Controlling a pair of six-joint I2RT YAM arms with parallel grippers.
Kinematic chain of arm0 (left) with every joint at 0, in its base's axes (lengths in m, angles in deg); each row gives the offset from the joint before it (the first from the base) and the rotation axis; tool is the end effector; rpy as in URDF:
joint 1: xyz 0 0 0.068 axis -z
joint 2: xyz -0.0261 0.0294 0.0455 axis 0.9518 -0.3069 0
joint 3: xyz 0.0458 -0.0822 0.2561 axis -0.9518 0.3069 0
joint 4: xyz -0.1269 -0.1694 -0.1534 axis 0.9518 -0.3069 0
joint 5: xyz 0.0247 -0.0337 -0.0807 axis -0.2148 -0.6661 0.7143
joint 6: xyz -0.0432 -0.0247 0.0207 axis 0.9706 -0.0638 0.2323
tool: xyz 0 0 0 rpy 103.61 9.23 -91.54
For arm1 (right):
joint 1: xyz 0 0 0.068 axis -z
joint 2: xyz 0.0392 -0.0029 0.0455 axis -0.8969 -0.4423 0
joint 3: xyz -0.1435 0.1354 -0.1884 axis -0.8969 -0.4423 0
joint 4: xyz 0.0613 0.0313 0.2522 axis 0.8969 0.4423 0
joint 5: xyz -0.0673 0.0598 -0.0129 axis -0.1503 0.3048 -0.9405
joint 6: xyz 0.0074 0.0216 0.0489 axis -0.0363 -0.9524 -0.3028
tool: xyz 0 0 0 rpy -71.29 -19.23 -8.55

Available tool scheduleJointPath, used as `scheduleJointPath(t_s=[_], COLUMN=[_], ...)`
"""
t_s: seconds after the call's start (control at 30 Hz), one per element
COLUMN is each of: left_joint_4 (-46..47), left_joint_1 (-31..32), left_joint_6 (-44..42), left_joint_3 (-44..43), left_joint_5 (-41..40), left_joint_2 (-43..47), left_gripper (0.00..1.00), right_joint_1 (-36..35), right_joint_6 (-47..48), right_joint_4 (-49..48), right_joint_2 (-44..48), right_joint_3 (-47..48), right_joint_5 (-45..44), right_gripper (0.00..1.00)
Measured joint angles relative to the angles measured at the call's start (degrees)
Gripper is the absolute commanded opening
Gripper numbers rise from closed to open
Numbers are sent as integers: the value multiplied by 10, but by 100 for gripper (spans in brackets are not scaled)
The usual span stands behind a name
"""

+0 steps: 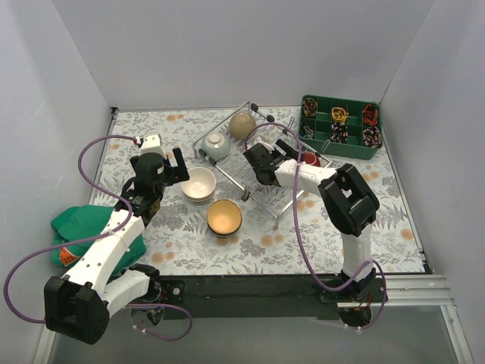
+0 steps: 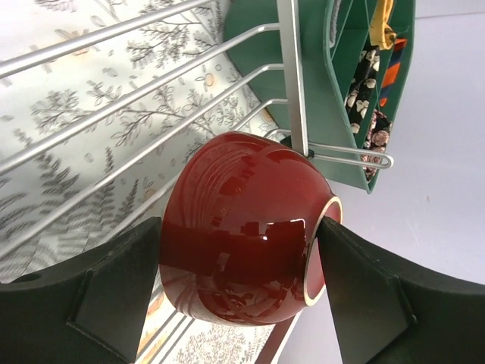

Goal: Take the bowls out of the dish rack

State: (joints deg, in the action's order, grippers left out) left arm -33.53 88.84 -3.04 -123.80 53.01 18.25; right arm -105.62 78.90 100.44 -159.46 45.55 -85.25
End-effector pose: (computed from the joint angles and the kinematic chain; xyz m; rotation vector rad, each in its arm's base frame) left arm 0.2205 -0.0550 0.2854 -0.8311 1.8745 -0.4620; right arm 0.3272 0.2525 0.1781 -0.7440 2.0497 -1.0305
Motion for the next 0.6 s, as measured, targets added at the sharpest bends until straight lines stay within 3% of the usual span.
scheduleJointPath(t_s=[0.3,0.6], left_joint_4=[7,14], left_joint_1=[-1,-1], left_joint_6=[-2,-4], left_joint_3=[5,9], left_joint_5=[3,21], left_joint_2=[0,0], left_gripper=[98,98], right_joint_1=[-16,-21], right_joint_6=[-35,-64], right_joint_4=[56,52], right_joint_2=[72,162], right_joint_3=[0,12], right_joint_5=[78,137], right_gripper=[20,10])
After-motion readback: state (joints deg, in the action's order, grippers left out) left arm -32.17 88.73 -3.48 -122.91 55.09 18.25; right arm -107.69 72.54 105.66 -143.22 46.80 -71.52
